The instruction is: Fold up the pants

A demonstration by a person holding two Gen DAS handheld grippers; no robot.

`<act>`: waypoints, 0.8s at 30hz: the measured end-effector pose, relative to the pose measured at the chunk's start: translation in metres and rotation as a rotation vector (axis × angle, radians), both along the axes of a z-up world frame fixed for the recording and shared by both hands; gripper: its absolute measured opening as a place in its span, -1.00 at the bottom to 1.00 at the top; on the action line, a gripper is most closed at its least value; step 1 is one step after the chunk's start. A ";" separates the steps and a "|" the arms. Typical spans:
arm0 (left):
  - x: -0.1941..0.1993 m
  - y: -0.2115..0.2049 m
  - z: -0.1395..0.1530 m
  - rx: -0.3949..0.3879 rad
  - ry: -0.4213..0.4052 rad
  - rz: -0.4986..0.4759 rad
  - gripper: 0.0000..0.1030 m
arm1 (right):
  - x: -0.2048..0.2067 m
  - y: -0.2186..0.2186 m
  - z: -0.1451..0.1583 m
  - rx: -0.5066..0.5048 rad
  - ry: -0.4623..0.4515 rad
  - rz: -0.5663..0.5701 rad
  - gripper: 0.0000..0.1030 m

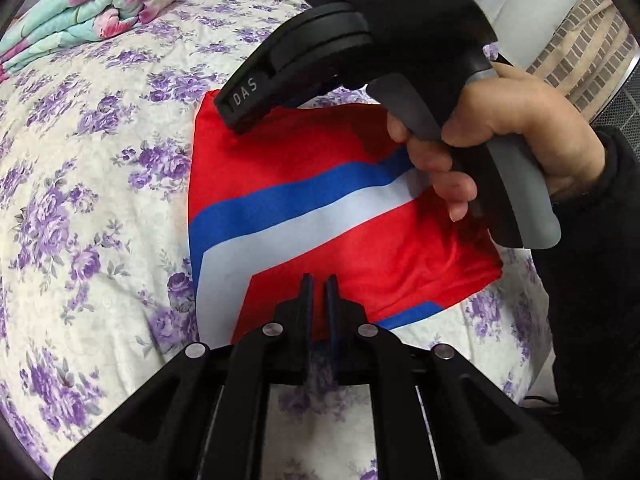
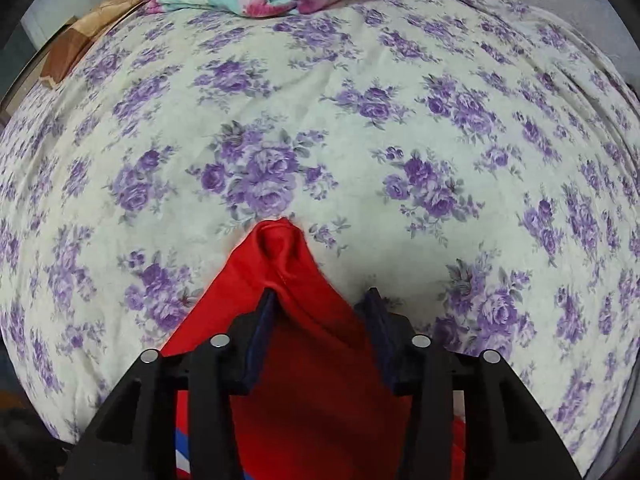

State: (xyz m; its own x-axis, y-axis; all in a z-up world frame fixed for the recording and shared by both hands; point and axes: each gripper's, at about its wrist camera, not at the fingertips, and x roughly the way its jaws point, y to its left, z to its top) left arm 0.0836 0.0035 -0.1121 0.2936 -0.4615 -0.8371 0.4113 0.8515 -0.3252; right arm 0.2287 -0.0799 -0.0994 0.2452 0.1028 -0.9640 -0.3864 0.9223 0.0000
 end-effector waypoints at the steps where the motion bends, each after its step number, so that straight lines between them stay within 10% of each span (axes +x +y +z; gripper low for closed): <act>1: -0.001 0.003 0.005 -0.009 0.010 -0.001 -0.89 | -0.003 -0.002 0.007 0.014 -0.002 0.001 -0.23; 4: -0.004 0.023 0.029 -0.044 -0.035 0.041 -0.71 | -0.022 -0.023 0.051 0.136 -0.057 -0.044 -0.23; 6: 0.000 0.042 0.043 -0.087 -0.054 0.095 0.04 | -0.045 -0.050 0.089 0.252 -0.121 -0.097 -0.03; 7: 0.004 0.048 0.046 -0.105 -0.051 0.119 0.11 | -0.060 -0.067 0.105 0.299 -0.159 -0.136 0.20; 14: 0.050 0.064 -0.007 -0.290 0.266 0.166 0.12 | -0.159 -0.135 0.116 0.418 -0.222 -0.259 0.31; 24: 0.073 0.041 -0.027 -0.323 0.304 0.143 0.17 | -0.209 -0.189 0.049 0.527 -0.128 -0.507 0.31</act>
State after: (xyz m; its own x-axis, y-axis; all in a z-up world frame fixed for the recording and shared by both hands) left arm 0.1565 0.0443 -0.1389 0.1366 -0.6853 -0.7153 0.1421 0.7282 -0.6705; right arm 0.0198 -0.2693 -0.0500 0.4931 0.3879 -0.7787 0.0604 0.8777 0.4755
